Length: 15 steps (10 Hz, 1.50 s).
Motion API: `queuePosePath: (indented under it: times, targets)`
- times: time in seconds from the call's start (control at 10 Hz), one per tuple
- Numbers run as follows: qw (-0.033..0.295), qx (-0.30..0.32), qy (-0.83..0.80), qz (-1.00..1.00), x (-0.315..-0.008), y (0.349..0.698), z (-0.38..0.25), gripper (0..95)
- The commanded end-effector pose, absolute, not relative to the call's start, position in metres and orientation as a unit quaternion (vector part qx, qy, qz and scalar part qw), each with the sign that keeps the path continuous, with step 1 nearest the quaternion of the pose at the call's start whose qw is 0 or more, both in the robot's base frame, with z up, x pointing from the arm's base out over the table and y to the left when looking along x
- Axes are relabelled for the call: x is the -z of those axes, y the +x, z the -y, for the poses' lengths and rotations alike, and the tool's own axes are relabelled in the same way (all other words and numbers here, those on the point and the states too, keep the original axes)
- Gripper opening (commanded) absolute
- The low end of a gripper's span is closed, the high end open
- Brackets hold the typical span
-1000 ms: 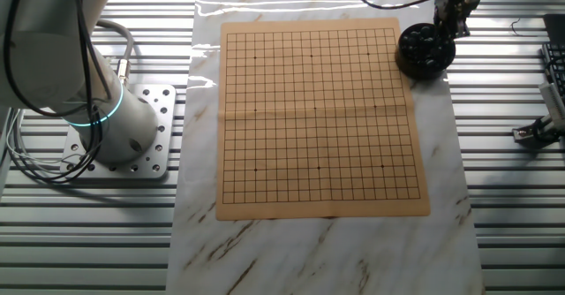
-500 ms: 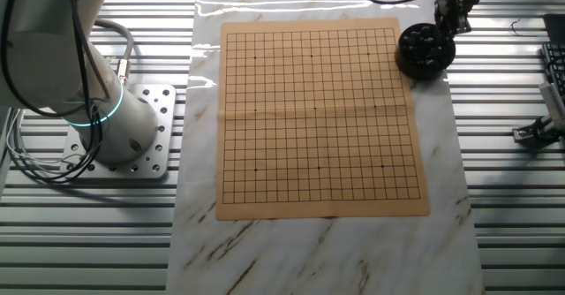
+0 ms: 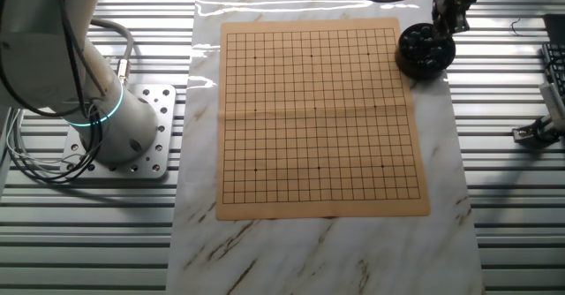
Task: Play the first move as black on the 3-4 point in the upper right corner of the Go board
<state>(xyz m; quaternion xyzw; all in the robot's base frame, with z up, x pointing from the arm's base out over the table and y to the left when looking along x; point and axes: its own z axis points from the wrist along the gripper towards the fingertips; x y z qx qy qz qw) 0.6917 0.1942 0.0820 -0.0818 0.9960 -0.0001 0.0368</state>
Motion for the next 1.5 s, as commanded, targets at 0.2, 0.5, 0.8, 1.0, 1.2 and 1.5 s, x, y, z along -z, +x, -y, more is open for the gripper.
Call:
queuePosePath:
  times: [0.2,0.5,0.8,1.0,1.2,1.5]
  targets:
    - [0.031,-0.002,-0.082,-0.996,-0.084,0.688,-0.19,0.0]
    - [0.033,-0.003,-0.083,-0.996,-0.08,0.691,-0.183,0.0]
    - [0.031,-0.004,-0.093,-0.995,-0.082,0.691,-0.173,0.0]
    - [0.031,-0.003,-0.095,-0.995,-0.081,0.688,-0.169,0.0]
    - [0.031,-0.002,-0.098,-0.995,-0.08,0.687,-0.165,0.0]
    - [0.033,-0.003,-0.097,-0.995,-0.079,0.688,-0.165,0.0]
